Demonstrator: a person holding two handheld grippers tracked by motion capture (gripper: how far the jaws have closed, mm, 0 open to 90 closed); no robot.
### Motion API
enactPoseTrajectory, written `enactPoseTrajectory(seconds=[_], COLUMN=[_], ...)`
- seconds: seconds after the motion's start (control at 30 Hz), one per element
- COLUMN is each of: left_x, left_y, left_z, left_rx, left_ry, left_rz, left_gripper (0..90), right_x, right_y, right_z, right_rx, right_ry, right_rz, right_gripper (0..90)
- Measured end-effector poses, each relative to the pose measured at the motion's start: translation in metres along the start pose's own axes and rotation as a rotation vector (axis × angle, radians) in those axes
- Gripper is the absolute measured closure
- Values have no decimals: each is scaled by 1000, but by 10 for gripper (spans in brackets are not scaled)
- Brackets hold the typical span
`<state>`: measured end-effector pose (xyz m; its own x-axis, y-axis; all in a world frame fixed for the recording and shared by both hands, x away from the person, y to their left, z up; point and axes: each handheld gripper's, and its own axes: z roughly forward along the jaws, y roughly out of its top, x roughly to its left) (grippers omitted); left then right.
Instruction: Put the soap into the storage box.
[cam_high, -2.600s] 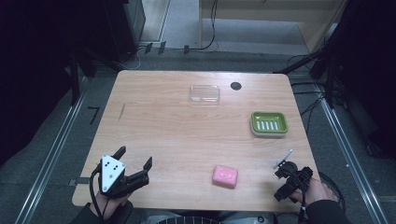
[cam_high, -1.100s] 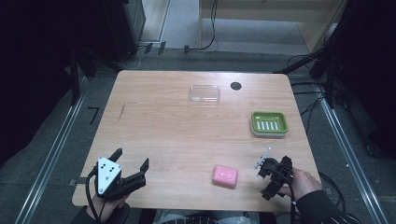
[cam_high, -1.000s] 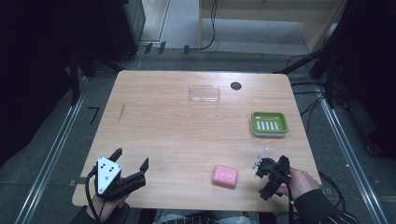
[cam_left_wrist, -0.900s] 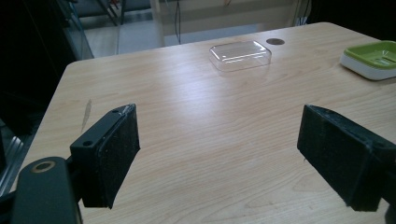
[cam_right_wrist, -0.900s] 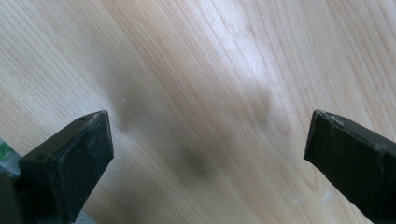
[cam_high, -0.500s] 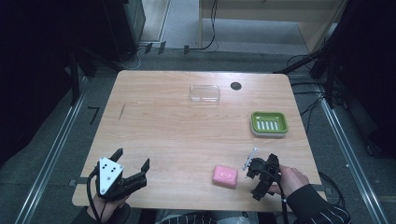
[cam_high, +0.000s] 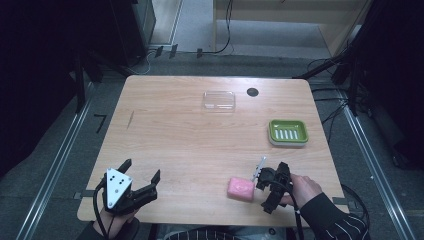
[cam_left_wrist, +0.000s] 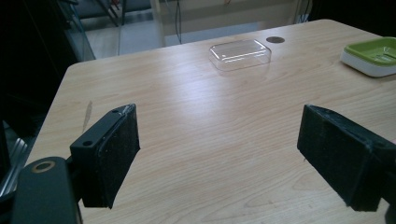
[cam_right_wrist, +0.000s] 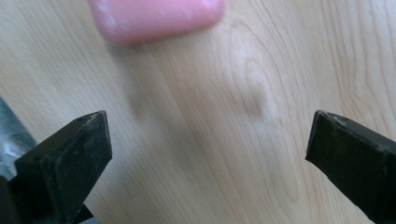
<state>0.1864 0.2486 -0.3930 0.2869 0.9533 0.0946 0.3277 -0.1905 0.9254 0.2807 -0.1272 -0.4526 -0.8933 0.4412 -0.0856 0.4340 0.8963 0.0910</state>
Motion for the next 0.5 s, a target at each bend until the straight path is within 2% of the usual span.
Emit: enactPoseTrajectory(seconds=[0.2,0.37,0.5], left_x=[0,1,1], left_y=[0,0,-1], left_z=[0,0,0], left_rx=[-4,-1,0], left_ry=[-2,-1,-2], left_rz=[3,-4,-2], left_gripper=[134,134,134], right_x=[4,5,6], right_y=[10,19,28], right_z=[-1,0,1], right_rx=[-4,4,15], right_ry=[13,45,48], right_rz=[-21,-46,-45], right_gripper=[0,0,0])
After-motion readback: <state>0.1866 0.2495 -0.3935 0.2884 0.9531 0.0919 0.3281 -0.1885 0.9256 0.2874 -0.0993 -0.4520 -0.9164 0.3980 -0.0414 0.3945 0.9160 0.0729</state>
